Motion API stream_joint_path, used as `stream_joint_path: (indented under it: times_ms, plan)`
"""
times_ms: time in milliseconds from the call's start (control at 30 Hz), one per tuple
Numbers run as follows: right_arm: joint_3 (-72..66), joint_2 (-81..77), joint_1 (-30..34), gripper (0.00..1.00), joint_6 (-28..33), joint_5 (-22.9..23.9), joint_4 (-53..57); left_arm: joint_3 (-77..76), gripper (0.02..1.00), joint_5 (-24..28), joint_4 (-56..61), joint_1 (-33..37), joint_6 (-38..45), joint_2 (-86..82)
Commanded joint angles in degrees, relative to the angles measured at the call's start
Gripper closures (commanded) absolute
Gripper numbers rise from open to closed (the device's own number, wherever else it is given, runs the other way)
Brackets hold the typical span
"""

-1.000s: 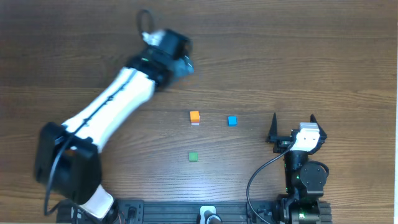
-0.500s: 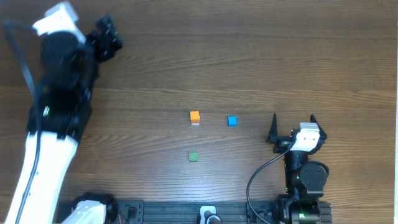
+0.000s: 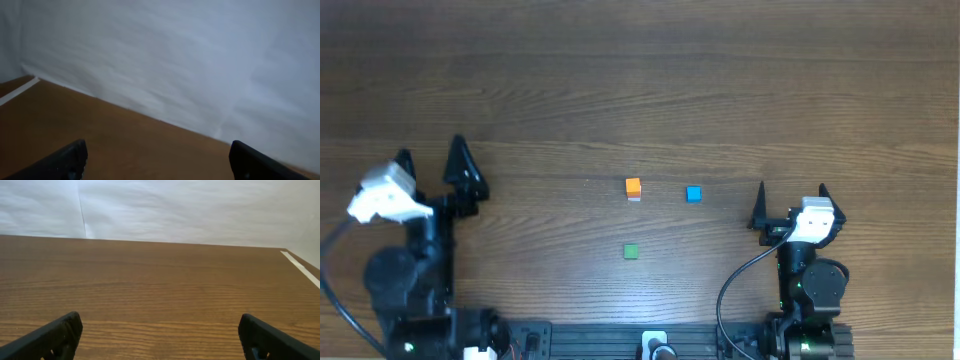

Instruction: Stack Cubes

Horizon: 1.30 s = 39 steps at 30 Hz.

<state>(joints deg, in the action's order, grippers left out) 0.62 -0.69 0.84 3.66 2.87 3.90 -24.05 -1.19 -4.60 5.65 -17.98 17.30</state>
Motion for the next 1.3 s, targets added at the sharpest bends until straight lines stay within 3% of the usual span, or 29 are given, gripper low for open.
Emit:
stream_joint_path:
  times_ms: [33, 233, 533, 733, 1300]
  plan:
    - [-0.3, 0.4, 0.3, 0.009, 0.3, -0.5, 0.2, 8.0, 0.106, 4.2, 0.9, 0.7, 6.3, -8.4]
    - [-0.3, 0.4, 0.3, 0.007, 0.3, -0.5, 0.2, 16.6, 0.102, 6.8, 5.0, 0.7, 9.4, -17.0]
    - [-0.3, 0.4, 0.3, 0.007, 0.3, -0.5, 0.2, 19.4, 0.075, 10.1, 5.7, -3.4, 9.4, -17.1]
    - [-0.3, 0.4, 0.3, 0.009, 0.3, -0.5, 0.2, 23.7, 0.020, 11.0, 6.0, -4.3, 9.4, -17.1]
    - [-0.3, 0.4, 0.3, 0.007, 0.2, -0.5, 0.2, 23.7, 0.018, 11.2, 1.1, -4.3, 9.4, -17.1]
